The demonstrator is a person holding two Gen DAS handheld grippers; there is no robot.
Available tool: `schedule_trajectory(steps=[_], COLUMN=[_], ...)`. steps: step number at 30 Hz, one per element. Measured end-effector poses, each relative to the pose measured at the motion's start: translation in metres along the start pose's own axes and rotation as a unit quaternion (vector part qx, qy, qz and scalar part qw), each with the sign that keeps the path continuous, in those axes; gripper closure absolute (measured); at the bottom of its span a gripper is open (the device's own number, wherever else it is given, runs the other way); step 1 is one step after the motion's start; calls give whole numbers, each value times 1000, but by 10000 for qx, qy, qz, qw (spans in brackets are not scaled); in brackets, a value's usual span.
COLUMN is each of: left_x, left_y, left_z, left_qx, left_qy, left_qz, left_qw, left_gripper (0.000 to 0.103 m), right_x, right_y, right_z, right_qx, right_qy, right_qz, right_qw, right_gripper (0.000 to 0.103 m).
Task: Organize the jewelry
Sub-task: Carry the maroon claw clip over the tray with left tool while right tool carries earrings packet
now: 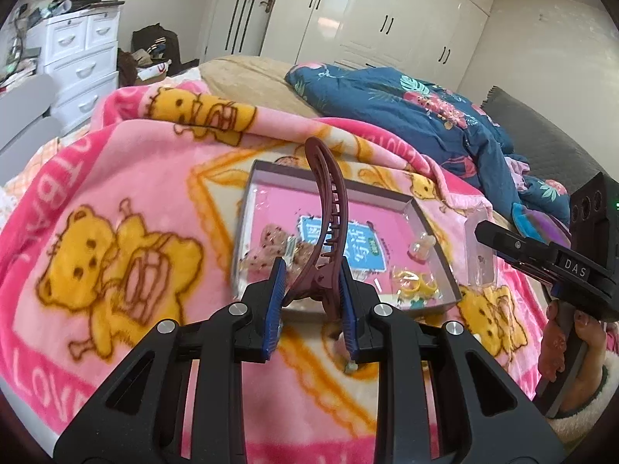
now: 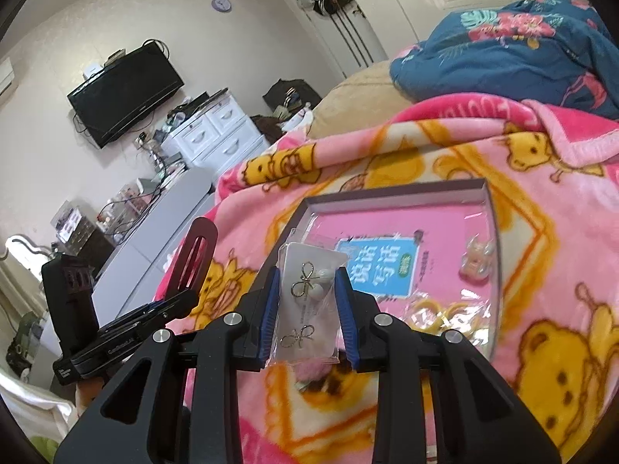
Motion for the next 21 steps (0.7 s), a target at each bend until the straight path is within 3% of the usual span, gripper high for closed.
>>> schedule_trajectory(steps=[21], left_x=[22], left_y=[-38], left_z=[-50], left_qx=[-246], left_qy=[206], left_qz=[-254], left_qw=[9992], left_gripper=[85], right_x=[15], right_y=[-38], right_z=[19], right_qx=[-315], right_qy=[-402], right_qz=[-217], right_qw=[9985], right_gripper=[75])
Point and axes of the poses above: each gripper's, at about its wrist camera, not at the fingertips, and z roughly against the way its jaws point, y to its left, x to its top, the point moved 1 cm from there along -z, roughly the way its jaws point
